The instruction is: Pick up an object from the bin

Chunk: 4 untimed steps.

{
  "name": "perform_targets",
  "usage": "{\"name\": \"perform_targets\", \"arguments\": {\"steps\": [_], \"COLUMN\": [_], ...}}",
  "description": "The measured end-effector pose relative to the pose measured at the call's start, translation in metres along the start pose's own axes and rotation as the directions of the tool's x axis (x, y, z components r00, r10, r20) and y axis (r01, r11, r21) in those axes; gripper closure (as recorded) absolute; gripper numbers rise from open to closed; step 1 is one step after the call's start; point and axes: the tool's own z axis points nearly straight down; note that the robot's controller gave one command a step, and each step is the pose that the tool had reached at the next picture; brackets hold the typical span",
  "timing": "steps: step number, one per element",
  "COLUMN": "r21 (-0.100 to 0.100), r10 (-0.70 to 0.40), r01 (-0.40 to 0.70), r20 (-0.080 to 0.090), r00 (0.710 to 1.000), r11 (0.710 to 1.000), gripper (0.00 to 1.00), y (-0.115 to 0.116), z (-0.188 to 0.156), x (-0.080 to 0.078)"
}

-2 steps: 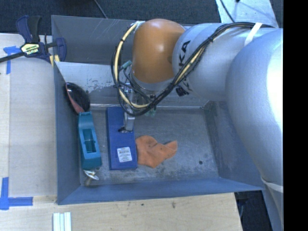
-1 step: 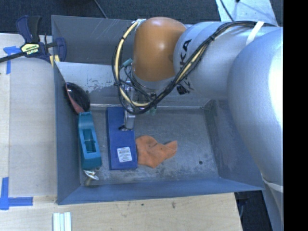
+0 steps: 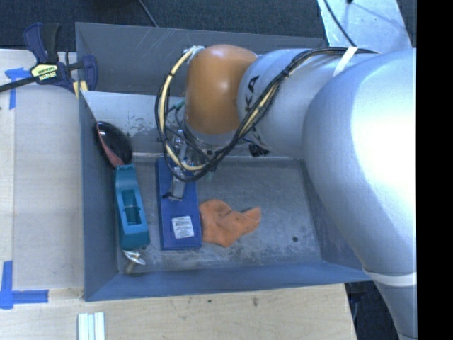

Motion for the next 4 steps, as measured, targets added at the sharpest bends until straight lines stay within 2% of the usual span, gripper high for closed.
{"name": "perform_targets", "arguments": {"steps": [1,2,3,4], "r21": [0.003,0.002,-0.002,-0.007], "r10": [0.136,0.397,0.207,0.397], "r01": [-0.136,-0.397,-0.207,-0.397], "r20": [-0.011,-0.007,0.002,0.007], "r00": [0.991,0.918,0.978,0.918], "r11": [0.991,0.918,0.978,0.918], "gripper": [0.00,0.00,0.00,1.00], "y": [0.000,0.006,0.004,0.005], "z": [0.021,0.020,0.019,0.015], "x": [0.003,0.004,0.009,-0.001]}}
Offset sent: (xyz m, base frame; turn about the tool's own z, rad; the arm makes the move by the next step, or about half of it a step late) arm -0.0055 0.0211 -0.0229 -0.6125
